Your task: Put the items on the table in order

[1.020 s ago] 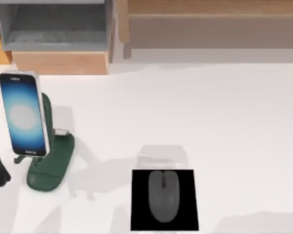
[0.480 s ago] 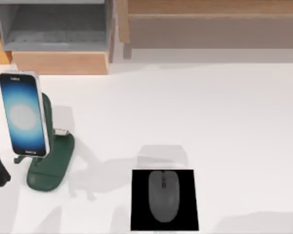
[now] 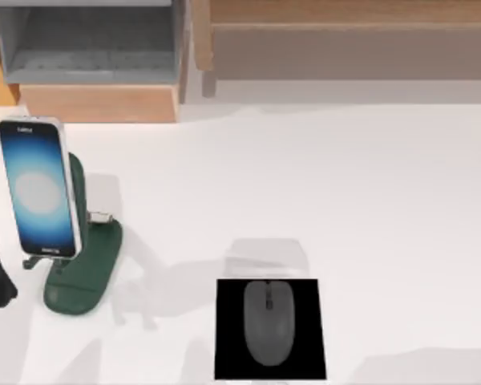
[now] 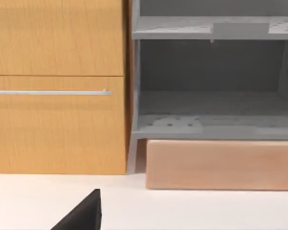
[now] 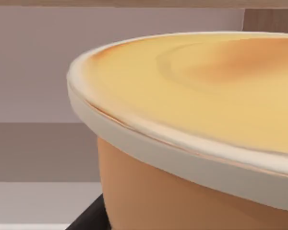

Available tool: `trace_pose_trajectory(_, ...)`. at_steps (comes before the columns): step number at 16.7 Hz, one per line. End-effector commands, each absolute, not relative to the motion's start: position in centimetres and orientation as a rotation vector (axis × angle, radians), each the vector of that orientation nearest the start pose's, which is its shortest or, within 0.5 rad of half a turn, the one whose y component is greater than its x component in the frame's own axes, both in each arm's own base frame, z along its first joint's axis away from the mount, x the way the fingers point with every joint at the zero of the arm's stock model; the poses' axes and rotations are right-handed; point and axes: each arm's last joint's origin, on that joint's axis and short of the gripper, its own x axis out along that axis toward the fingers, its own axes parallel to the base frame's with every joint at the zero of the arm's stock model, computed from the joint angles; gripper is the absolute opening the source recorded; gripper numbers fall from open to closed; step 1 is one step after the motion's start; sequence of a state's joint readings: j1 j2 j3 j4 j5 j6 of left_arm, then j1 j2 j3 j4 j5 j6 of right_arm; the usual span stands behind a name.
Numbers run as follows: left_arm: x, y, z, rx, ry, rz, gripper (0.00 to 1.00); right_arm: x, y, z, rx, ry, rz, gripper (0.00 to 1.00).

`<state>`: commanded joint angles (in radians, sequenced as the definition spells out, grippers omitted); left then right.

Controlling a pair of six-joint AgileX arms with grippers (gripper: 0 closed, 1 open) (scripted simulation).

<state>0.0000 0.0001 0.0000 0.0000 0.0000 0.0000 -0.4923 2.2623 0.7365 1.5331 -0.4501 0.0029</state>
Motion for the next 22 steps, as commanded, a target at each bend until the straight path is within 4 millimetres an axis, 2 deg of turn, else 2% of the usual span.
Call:
trace_pose_trajectory(12,10.6,-0.1,16.0,0.0,0.0,0.0,1.0,32.5,-15.6,7.1,-0.01,-0.003,-0.018,0.0)
trace_pose_trajectory(22,10.6,-0.1,16.0,0.0,0.0,0.0,1.0,34.3,-17.5,14.6,-0.111,-0.156,-0.216,0.0)
